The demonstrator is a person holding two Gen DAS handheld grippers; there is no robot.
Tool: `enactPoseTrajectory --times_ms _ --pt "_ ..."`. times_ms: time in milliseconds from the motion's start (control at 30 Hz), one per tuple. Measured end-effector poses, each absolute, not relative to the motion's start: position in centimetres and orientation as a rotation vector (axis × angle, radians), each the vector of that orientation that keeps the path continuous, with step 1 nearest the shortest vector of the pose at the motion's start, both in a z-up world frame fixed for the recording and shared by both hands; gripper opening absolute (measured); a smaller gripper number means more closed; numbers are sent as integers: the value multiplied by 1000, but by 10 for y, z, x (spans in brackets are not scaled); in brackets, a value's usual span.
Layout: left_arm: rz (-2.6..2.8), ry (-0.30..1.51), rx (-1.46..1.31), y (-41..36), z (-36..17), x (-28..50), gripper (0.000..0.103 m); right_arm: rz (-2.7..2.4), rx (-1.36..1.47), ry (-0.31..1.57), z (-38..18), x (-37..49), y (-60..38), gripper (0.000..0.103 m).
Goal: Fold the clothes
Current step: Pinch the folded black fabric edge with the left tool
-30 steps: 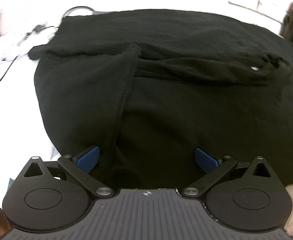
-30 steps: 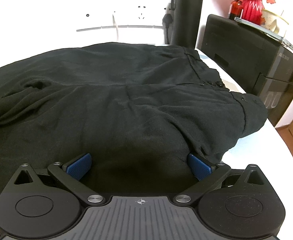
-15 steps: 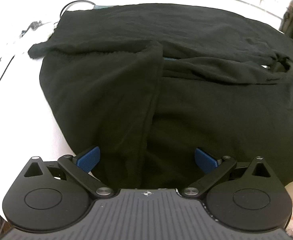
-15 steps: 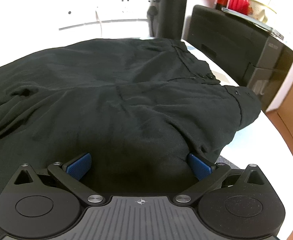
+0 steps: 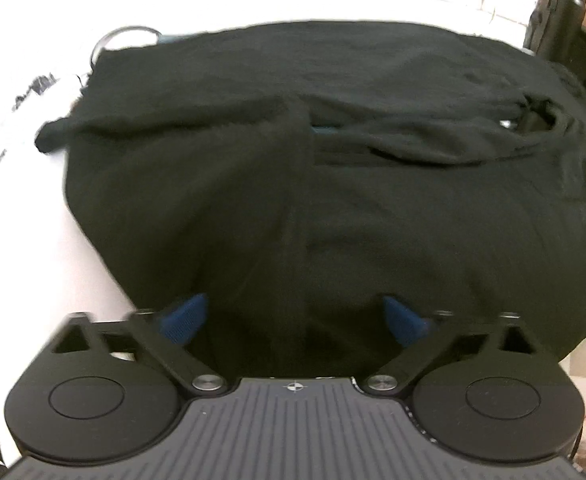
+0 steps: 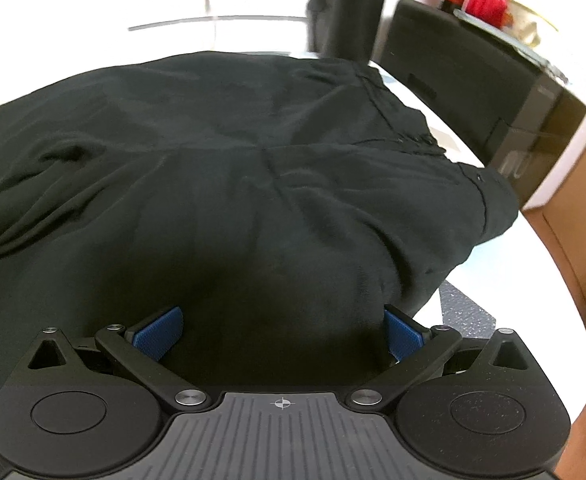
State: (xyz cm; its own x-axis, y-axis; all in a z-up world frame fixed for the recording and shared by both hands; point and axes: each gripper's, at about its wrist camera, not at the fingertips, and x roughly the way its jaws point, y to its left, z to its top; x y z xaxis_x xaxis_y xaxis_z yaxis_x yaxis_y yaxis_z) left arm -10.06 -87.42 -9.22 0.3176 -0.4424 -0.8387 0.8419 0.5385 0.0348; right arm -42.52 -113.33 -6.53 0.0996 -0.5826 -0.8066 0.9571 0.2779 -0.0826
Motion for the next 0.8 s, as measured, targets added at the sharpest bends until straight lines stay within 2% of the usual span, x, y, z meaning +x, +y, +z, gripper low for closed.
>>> enactPoseTrajectory --times_ms 33,200,267,367,467,500,567,633,667,700,800 --pt "-900 888 516 -868 -90 -96 66 -1221 528 857 -64 -425 -1131 102" --pt "-939 880 516 -859 -86 -83 62 -1286 562 717 -48 -436 -1118 102" --pt "-948 864 541 -863 -86 -84 63 -1309 597 673 -42 -442 -1115 102" --pt "-963 821 590 -875 -90 -89 75 -1334 634 648 -37 -450 -1112 102" --pt "-986 789 600 -887 -90 -87 76 -1343 667 639 -36 -459 -1105 102" --pt "-998 784 595 -890 -90 -84 70 -1342 687 637 -37 -464 -1103 102" --pt "-1009 778 572 -894 -88 -78 49 -1331 739 628 -39 -474 -1097 102" --pt "-1010 782 513 -892 -83 -69 19 -1324 780 620 -41 -480 -1089 102" --pt "-1017 796 476 -889 -81 -65 12 -1321 784 626 -42 -481 -1086 102" --pt "-1022 808 440 -885 -80 -61 9 -1317 786 633 -43 -481 -1083 102" --pt "-1028 830 348 -863 -76 -54 7 -1301 784 653 -46 -481 -1076 102"
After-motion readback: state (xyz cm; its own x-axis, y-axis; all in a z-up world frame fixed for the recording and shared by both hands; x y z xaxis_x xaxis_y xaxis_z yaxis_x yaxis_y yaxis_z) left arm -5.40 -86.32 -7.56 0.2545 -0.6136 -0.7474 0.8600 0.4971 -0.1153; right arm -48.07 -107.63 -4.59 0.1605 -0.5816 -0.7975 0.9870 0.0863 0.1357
